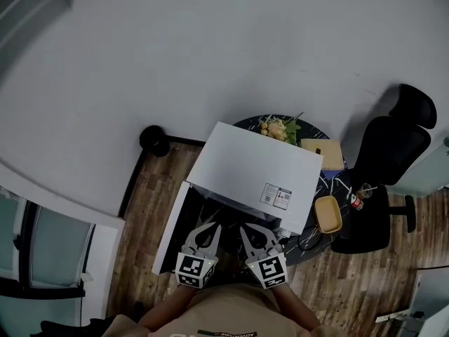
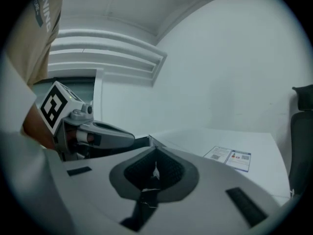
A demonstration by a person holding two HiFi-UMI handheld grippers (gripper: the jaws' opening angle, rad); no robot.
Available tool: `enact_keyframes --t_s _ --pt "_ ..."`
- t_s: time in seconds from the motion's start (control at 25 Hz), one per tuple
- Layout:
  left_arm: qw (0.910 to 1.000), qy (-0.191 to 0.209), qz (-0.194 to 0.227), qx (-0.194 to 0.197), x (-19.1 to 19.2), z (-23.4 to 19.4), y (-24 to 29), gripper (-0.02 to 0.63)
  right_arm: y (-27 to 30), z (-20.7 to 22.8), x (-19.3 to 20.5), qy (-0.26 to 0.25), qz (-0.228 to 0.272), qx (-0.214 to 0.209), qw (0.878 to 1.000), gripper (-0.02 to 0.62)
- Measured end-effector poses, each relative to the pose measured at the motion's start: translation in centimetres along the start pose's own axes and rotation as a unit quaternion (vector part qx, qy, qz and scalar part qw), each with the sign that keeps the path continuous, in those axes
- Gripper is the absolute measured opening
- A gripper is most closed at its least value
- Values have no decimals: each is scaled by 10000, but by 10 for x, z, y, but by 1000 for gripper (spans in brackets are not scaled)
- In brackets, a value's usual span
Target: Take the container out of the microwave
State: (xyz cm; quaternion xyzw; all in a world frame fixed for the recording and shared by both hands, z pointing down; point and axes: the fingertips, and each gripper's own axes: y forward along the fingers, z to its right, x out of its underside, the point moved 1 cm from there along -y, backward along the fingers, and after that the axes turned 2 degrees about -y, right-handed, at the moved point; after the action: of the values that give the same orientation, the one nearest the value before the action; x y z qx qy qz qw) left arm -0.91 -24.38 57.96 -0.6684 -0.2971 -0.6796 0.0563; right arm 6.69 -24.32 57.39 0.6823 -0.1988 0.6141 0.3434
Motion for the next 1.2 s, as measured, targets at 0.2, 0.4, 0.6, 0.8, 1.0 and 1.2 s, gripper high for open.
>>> enact_keyframes --t_s 0.2,0.4,0.6,0.8,1.0,1.2 --pt "10000 -41 -24 -12 -2 -10 1 8 9 -6 5 -79 -162 -29 9998 8" --pt "9999 -42 12 133 -3 -14 -3 8 21 -11 18 -87 -439 83 9990 8" --pt "9996 -108 4 246 5 -23 -10 8 41 -11 35 -107 -593 220 9979 8" --pt "9994 -134 -21 318 15 -26 -21 8 61 -4 48 -165 -693 504 9962 9" --pt "9992 -228 -55 331 28 -29 -30 8 92 3 65 -584 -923 651 9919 9" --pt "9990 -346 -73 282 39 -32 -37 8 116 9 90 -878 -1130 710 9872 9"
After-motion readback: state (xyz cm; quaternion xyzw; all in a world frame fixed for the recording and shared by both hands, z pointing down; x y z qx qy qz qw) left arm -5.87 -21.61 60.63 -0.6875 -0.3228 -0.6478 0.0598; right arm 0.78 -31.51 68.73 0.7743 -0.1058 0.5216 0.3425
